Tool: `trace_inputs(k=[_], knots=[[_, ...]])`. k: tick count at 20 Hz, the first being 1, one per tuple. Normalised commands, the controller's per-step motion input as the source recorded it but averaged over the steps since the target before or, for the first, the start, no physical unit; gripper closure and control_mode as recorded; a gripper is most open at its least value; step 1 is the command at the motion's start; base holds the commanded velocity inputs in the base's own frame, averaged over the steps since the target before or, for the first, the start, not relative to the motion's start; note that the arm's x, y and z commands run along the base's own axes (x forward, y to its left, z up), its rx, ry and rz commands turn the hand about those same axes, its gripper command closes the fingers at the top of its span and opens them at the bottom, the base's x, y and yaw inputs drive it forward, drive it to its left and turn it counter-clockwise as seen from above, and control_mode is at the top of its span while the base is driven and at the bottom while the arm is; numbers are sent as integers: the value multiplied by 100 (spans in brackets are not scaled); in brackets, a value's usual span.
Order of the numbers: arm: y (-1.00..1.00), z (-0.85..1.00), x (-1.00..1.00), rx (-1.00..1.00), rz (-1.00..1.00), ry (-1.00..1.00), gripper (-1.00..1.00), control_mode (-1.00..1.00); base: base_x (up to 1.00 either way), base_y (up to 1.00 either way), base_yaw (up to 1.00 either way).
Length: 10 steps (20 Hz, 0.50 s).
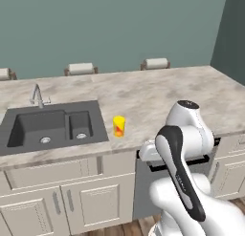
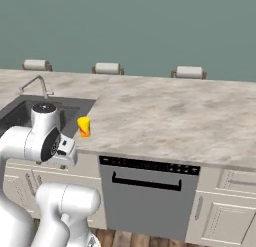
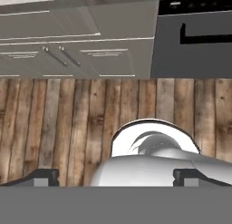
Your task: Pick the cup and bowl from the counter and place them on the counter next to the sink.
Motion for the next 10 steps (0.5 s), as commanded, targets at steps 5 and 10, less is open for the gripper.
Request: trace_inputs(k=[5,10], knots=[[0,0,0,0,0,0,-100,100,-17,10,44],[0,0,0,0,0,0,-100,100,-41,7,53]])
